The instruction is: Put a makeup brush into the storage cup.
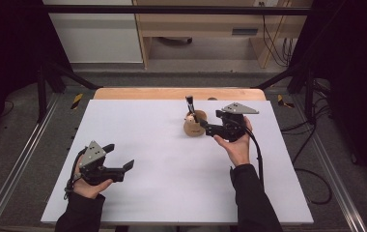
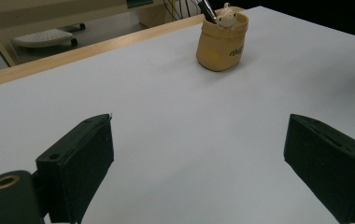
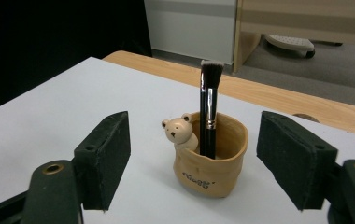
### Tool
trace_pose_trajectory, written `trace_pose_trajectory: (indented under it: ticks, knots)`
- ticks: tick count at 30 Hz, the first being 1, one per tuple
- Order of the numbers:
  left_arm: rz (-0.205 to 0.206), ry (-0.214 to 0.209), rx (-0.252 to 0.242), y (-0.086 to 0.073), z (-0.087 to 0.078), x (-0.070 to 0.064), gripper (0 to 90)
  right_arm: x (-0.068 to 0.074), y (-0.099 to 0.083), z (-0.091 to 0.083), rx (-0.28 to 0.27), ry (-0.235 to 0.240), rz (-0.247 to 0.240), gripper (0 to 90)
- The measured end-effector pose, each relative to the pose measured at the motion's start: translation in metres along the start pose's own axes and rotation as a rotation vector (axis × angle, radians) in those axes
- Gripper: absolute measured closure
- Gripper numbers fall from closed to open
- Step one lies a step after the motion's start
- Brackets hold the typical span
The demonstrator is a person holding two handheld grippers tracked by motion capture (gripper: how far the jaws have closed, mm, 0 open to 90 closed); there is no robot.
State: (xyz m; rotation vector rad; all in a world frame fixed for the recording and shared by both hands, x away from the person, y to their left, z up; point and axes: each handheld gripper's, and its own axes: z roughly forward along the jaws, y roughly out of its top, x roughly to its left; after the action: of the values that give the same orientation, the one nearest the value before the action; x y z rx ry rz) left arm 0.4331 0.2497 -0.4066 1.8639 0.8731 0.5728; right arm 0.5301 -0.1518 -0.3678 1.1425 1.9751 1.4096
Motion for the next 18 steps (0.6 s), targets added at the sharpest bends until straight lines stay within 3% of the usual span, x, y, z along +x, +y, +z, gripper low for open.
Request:
trace_pose_trajectory:
  ticks: [12,18]
  knots:
    - [0.002,0.003,-0.001,0.0,0.0,0.0,7.8,0.004,-0.008,-0.029,-0.027,0.035,-0.025,16.7]
    - [-0.002,0.0,-0.001,0.0,0.0,0.0,7.6,0.0,-0.019,-0.042,-0.028,0.055,-0.012,14.7]
